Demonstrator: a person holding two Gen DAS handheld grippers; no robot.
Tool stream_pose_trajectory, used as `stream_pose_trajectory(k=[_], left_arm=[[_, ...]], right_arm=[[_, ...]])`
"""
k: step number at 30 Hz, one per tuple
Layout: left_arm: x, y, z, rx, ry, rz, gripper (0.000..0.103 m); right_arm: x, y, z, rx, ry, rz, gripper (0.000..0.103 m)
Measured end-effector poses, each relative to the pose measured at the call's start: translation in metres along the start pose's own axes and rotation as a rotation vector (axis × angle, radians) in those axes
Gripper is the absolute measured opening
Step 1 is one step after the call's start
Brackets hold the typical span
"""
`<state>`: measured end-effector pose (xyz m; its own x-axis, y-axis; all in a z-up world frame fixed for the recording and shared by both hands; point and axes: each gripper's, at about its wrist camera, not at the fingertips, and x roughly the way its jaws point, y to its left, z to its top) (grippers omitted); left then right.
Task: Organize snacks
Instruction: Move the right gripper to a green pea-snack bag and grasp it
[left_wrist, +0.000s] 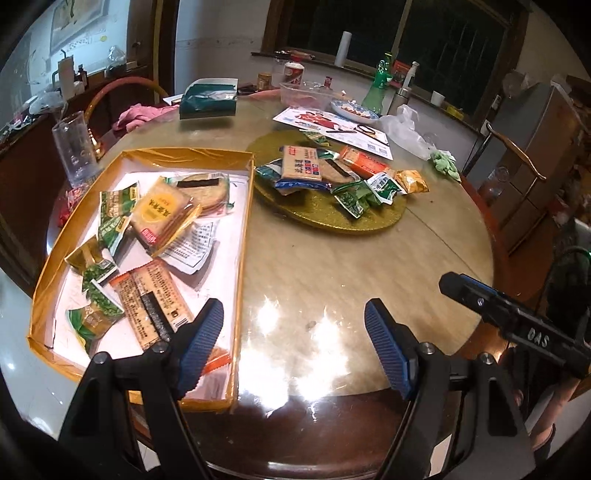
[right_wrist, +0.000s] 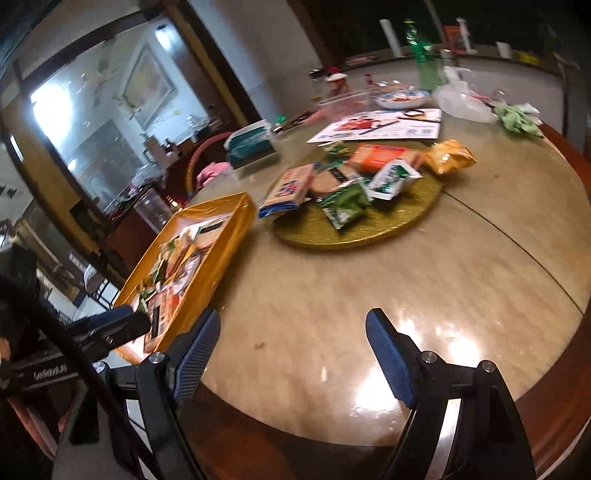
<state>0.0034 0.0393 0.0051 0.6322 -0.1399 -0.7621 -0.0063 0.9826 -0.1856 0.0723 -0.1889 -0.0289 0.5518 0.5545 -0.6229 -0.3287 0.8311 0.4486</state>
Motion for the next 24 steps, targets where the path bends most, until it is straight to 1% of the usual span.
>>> stream_pose_trajectory(k=[5,10,12,16,19,24], left_arm=[[0.008,0.004,0.006,-0.01,0.012,0.0,0.079],[0.017,0.008,0.01,-0.003,0.015,-0.001,0.079],[0.02,0.01,0.012,0.001,0.018,0.003,0.079],[0.027,0.019,0.019,-0.02,0.026,-0.001,0.079],[0.03,0.028,0.024,-0.04,0.029,-0.005,0.079],[0.036,0.038,0.027,-0.064,0.04,-0.007,0.079]], right_arm=[[0.014,-0.015,0.012,0.056,0.017,-0.016,0.081],[0.048,-0.027,0.029,0.104,0.06,-0.03,0.079],[0.064,-0.03,0.036,0.117,0.08,-0.051,0.07],[0.1,-0.039,0.057,0.165,0.112,-0.082,0.065],[0.12,-0.049,0.075,0.229,0.108,-0.084,0.065],[0.144,-0.05,0.098,0.266,0.088,-0.116,0.064]])
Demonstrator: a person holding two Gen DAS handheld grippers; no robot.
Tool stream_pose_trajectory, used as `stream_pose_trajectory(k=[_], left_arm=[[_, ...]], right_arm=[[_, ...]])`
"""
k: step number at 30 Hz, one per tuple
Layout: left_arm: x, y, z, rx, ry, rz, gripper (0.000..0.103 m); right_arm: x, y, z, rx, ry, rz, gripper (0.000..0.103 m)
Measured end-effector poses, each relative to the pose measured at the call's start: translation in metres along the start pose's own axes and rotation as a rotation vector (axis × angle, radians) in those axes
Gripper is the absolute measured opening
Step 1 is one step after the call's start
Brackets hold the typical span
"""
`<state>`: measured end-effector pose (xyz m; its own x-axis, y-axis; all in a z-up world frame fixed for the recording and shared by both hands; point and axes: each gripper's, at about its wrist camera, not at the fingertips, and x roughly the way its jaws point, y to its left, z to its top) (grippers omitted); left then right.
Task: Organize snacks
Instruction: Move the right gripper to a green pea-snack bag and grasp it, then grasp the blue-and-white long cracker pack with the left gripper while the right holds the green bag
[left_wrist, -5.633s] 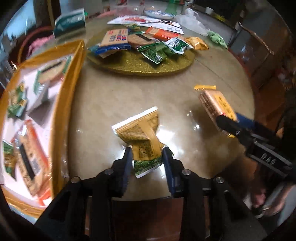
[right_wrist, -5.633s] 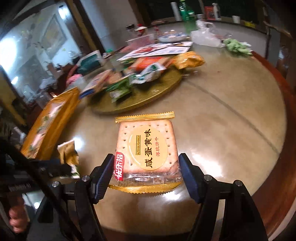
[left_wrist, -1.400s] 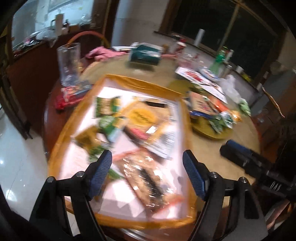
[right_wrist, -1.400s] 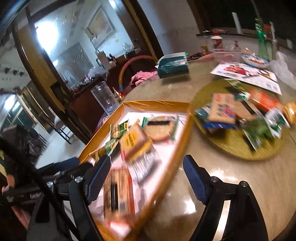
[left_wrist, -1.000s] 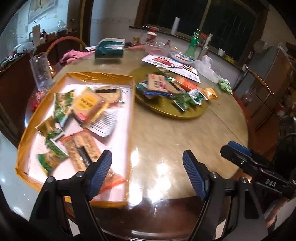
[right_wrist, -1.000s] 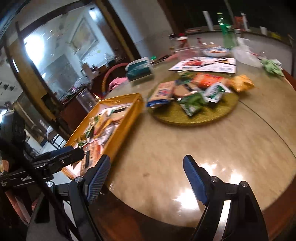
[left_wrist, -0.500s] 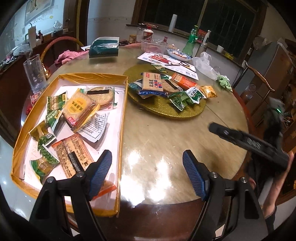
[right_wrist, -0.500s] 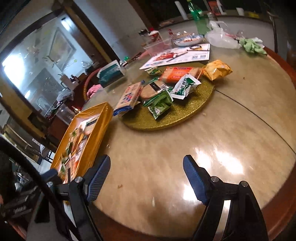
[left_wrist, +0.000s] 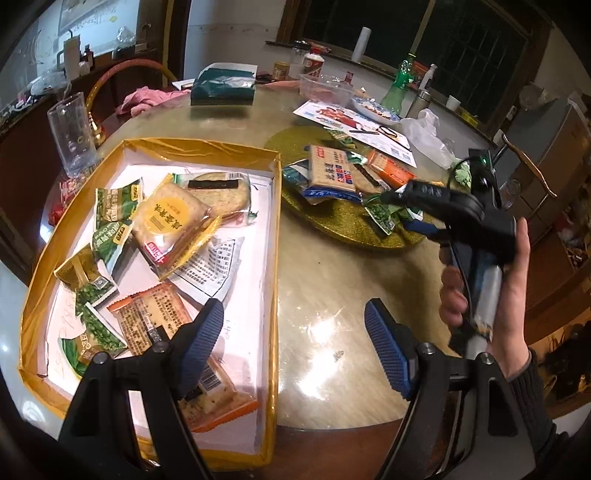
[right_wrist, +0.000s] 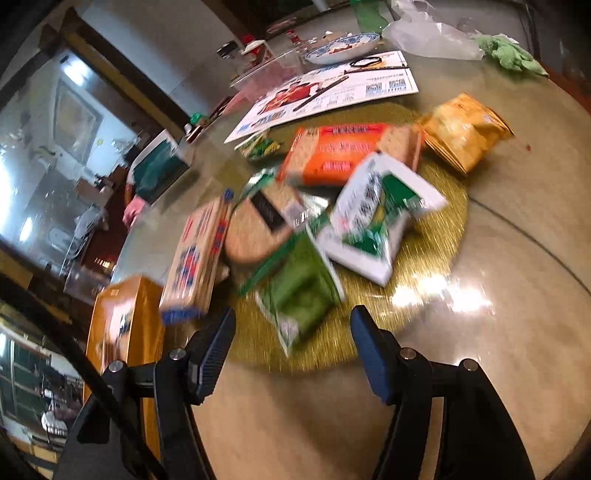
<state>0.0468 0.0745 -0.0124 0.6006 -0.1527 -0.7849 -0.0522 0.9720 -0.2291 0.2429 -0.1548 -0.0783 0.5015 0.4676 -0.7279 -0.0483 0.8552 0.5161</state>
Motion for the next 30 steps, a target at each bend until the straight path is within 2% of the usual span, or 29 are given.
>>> stream_pose_trajectory(k=[2,5,10,17,22,27,30], left_arm=[[0.001,0.0,0.0,0.0,0.003,0.003,0.079],[0.003,-0.002,0.002,0.004,0.009,0.004,0.079],[0.003,-0.012,0.007,0.025,0.017,0.0,0.079],[0.028,-0.034,0.034,0.057,0.055,-0.025,0.079],[0.06,-0.053,0.063,0.08,0.082,-0.034,0.079],[0.101,-0.064,0.101,0.085,0.117,0.016,0.079],[0.119,-0.071,0.119,0.101,0.116,0.066,0.079]], right_arm=[[0.005,0.004,0.004,0.01,-0.005,-0.018,0.06],[0.009,0.012,0.002,-0.031,-0.018,-0.086,0.04],[0.002,0.013,-0.008,-0.1,-0.016,-0.107,0.038],[-0.03,-0.007,-0.046,-0.119,0.05,0.004,0.037],[-0.063,-0.031,-0.075,-0.085,0.022,0.016,0.038],[-0.081,-0.055,-0.093,0.012,0.009,0.107,0.037],[-0.079,-0.062,-0.095,0.052,0.057,0.219,0.038]])
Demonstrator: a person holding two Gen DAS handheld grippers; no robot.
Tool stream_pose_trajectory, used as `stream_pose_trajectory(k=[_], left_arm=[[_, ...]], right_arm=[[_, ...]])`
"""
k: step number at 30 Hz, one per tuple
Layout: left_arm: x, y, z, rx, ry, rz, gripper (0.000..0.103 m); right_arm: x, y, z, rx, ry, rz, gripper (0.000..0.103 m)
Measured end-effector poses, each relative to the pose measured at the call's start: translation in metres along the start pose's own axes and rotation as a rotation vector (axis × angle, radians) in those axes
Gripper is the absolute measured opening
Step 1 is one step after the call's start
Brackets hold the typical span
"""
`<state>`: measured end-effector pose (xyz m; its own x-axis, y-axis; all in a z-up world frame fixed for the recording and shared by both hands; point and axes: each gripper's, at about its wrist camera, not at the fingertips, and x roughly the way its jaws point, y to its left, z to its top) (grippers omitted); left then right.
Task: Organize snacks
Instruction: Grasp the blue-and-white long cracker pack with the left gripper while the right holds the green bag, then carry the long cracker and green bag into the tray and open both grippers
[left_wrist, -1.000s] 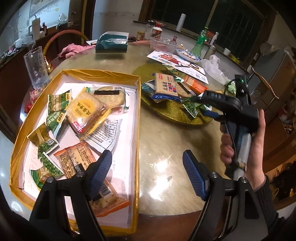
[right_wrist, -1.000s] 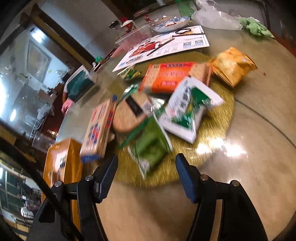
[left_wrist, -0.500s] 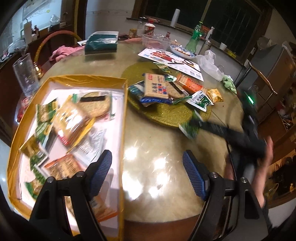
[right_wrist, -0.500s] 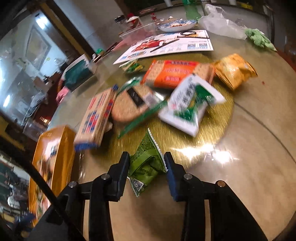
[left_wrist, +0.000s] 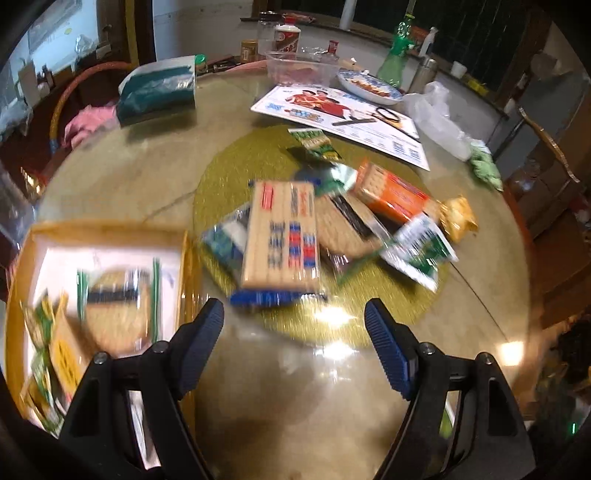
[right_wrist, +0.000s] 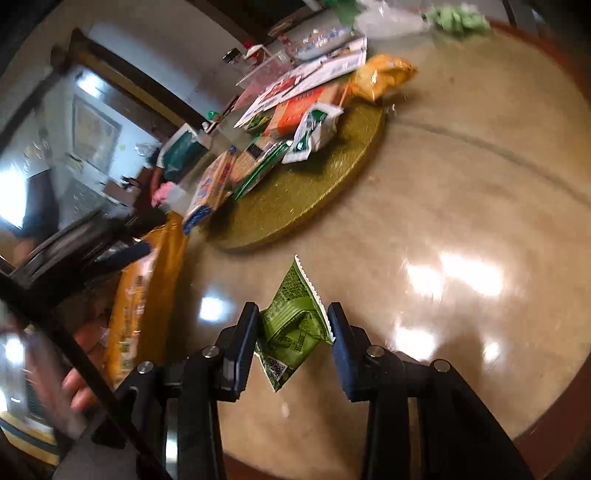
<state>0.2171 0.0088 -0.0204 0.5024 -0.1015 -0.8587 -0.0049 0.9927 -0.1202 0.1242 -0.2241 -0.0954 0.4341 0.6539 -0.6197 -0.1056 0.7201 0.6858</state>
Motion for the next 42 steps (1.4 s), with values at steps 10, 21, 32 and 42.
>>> stream_pose_trajectory(k=[10,21,32,42], left_arm=[[0.06,0.0,0.039,0.046,0.121,0.111,0.059],[0.012,-0.004,-0.025,0.038,0.05,0.043,0.056],[-0.067,-0.01,-0.165,0.031,-0.019,-0.121,0.056],[-0.117,0.021,-0.182,-0.034,-0.117,-0.182,0.056]], right_arm=[[-0.006,0.016,-0.01,-0.198,-0.034,-0.133,0.038],[-0.012,0.012,-0.017,-0.229,-0.039,-0.146,0.038],[-0.019,0.023,-0.038,-0.228,-0.038,-0.135,0.038],[-0.026,0.07,-0.046,-0.314,-0.069,-0.101,0.038]])
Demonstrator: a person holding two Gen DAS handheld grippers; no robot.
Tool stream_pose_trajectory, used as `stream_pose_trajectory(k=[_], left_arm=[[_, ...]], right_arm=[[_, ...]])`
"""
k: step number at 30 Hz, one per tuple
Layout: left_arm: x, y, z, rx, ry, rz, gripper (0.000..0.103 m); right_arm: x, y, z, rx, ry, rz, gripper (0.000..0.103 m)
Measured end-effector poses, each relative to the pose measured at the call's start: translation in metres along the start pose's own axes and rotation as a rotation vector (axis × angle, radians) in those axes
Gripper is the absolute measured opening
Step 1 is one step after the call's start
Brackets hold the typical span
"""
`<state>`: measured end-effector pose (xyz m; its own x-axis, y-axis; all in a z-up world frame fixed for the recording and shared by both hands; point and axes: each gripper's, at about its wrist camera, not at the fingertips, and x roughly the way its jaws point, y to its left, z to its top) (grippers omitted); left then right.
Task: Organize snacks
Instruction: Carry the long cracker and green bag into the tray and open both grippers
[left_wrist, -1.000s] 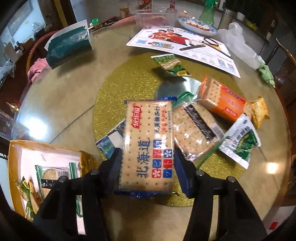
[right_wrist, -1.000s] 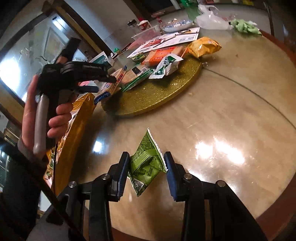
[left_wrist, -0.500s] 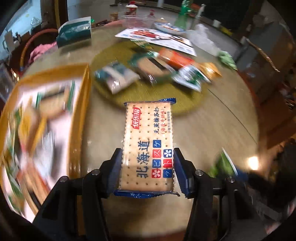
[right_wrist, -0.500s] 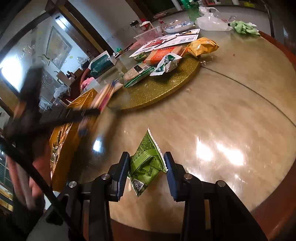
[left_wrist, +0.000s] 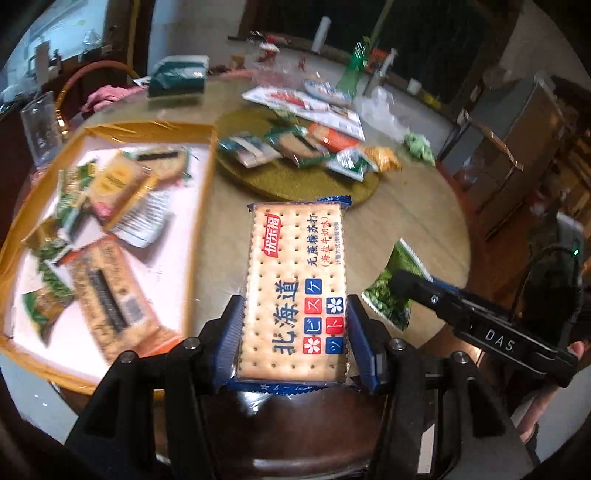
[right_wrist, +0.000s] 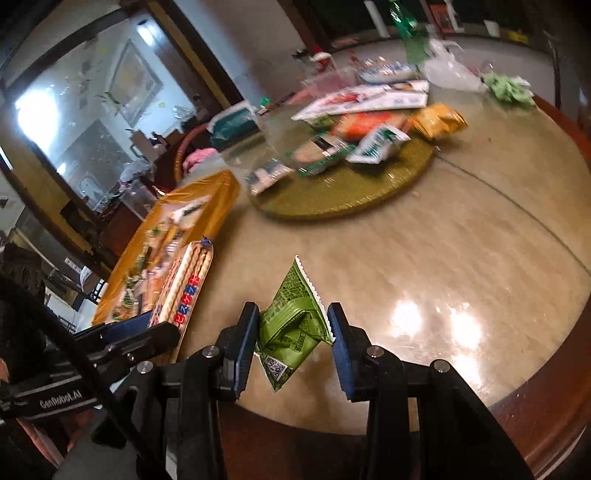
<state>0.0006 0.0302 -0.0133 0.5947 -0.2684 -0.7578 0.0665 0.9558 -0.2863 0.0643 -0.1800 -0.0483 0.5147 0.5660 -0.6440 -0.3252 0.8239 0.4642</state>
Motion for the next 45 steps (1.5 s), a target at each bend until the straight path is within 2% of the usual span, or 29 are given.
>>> stream_pose_trajectory(k=[3,7,10,15,19,28,31,33,36,37,38,40,43,45], left_arm=[[-0.022,0.024,0.002,-0.053,-0.04,0.02,0.056],[-0.042,0.062,0.005,-0.122,-0.092,0.096,0.056],[-0.05,0.089,0.006,-0.191,-0.11,0.136,0.056],[-0.05,0.115,0.006,-0.221,-0.122,0.204,0.056],[-0.046,0.132,0.008,-0.25,-0.103,0.185,0.056],[-0.03,0.146,0.018,-0.231,-0.087,0.22,0.056],[-0.024,0.15,0.019,-0.228,-0.081,0.244,0.056],[-0.014,0.155,0.021,-0.237,-0.044,0.261,0.056],[-0.01,0.162,0.021,-0.277,-0.036,0.23,0.057],[-0.011,0.164,0.021,-0.289,-0.041,0.219,0.06],[-0.011,0.164,0.022,-0.3,-0.044,0.207,0.066],[-0.009,0.163,0.024,-0.303,-0.04,0.21,0.078],[-0.011,0.153,0.028,-0.278,-0.057,0.239,0.083],[-0.013,0.145,0.03,-0.255,-0.081,0.259,0.084]], right_arm=[[0.001,0.014,0.005,-0.019,0.006,0.05,0.038],[0.01,0.043,0.016,-0.079,0.008,0.088,0.038],[0.025,0.064,0.025,-0.112,0.03,0.115,0.038],[0.057,0.097,0.041,-0.173,0.062,0.125,0.038],[0.086,0.118,0.062,-0.205,0.087,0.114,0.038],[0.149,0.145,0.11,-0.24,0.101,0.032,0.038],[0.172,0.149,0.118,-0.236,0.122,0.027,0.038],[0.184,0.15,0.118,-0.23,0.142,0.041,0.038],[0.194,0.153,0.114,-0.241,0.151,0.026,0.039],[0.195,0.152,0.114,-0.233,0.149,0.029,0.039],[0.195,0.151,0.113,-0.22,0.148,0.04,0.042],[0.192,0.147,0.112,-0.194,0.144,0.085,0.055],[0.176,0.141,0.109,-0.169,0.087,0.089,0.065],[0.16,0.134,0.108,-0.149,0.057,0.097,0.075]])
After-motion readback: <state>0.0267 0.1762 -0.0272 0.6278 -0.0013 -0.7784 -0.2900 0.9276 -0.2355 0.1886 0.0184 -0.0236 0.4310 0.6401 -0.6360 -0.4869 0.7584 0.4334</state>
